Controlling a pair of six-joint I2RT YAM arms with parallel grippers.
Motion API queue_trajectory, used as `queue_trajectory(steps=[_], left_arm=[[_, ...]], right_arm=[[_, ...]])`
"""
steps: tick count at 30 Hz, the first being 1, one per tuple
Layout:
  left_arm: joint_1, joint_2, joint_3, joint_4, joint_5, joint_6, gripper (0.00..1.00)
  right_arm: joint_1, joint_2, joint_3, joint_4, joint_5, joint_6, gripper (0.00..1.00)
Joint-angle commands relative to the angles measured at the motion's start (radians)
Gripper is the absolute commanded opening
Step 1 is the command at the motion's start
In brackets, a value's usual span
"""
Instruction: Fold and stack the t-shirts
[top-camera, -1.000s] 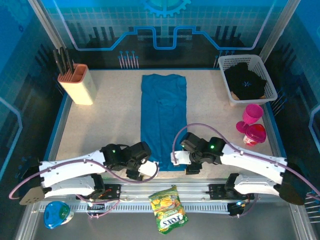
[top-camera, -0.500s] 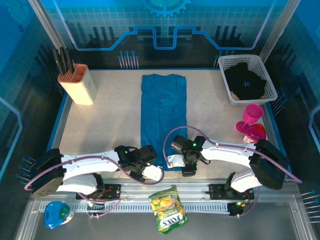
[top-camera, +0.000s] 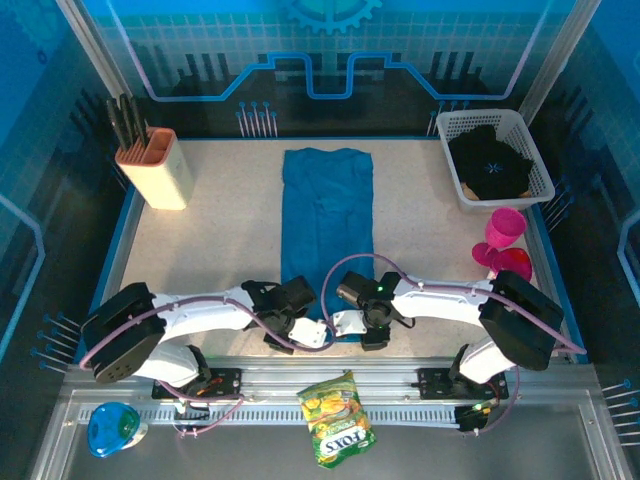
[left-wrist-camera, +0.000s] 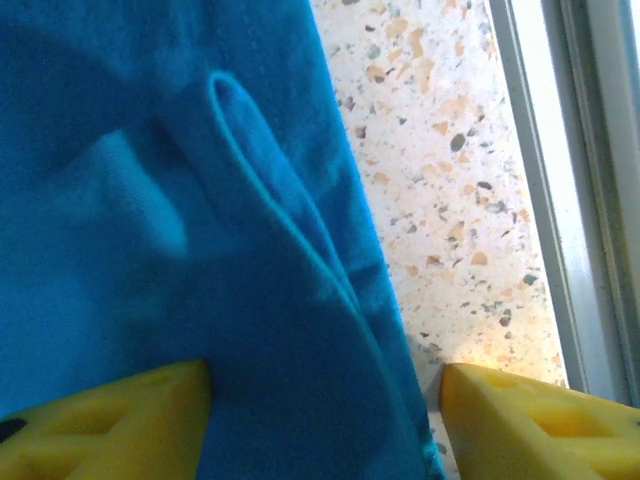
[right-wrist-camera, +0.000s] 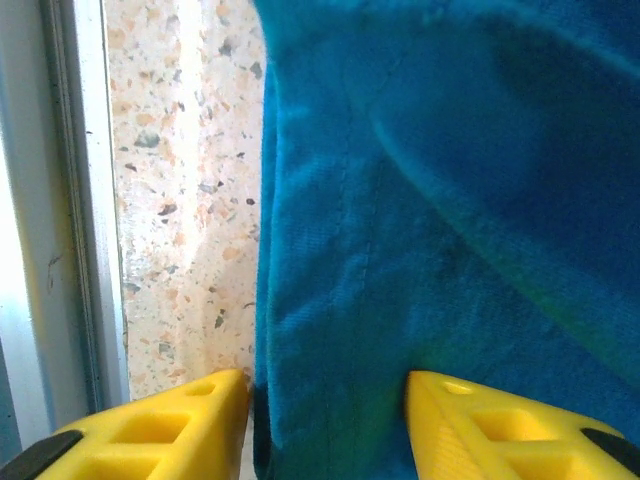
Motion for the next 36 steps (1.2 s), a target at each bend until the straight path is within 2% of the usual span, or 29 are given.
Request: queue_trajectory(steps=[1, 7, 9, 12, 14, 16, 17, 22, 29, 33, 36], left_arm=[[0.015, 0.101, -0.002, 0.059, -0.069, 0.035, 0.58], [0.022, 0.165, 0.015, 0.080, -0.115, 0.038, 0.42], [0.024, 0.171, 0.019, 0.088, -0.129, 0.039, 0.27], [0.026, 0.157, 0.022, 0.098, -0.142, 0.035, 0.12], [0.025, 0.137, 0.022, 0.094, -0.151, 0.032, 0.00], [0.025, 0.106, 0.020, 0.081, -0.160, 0.031, 0.00], [0.025, 0.084, 0.020, 0.070, -0.162, 0.031, 0.00], [0.005, -0.066, 0.031, -0.017, -0.167, 0.015, 0.00], [-0.110, -0.285, 0.072, -0.174, -0.204, -0.072, 0.00], [-0.157, -0.335, 0.125, -0.277, -0.225, -0.126, 0.00], [-0.162, -0.318, 0.202, -0.353, -0.245, -0.163, 0.00]], right_arm=[[-0.006, 0.029, -0.001, 0.008, -0.013, -0.008, 0.45], [-0.013, 0.023, 0.000, 0.013, -0.014, -0.012, 0.38], [-0.015, 0.020, 0.001, 0.013, -0.015, -0.013, 0.32], [-0.016, 0.017, 0.005, 0.007, -0.018, -0.014, 0.25], [-0.016, 0.013, 0.010, -0.005, -0.020, -0.016, 0.16], [-0.017, 0.006, 0.024, -0.032, -0.022, -0.016, 0.02], [-0.017, -0.001, 0.031, -0.050, -0.023, -0.017, 0.00], [-0.007, -0.105, 0.048, -0.127, -0.026, 0.001, 0.00], [0.039, -0.337, 0.074, -0.317, -0.101, 0.017, 0.00], [0.051, -0.425, 0.105, -0.403, -0.140, 0.036, 0.00], [0.041, -0.450, 0.149, -0.413, -0.085, 0.048, 0.00]])
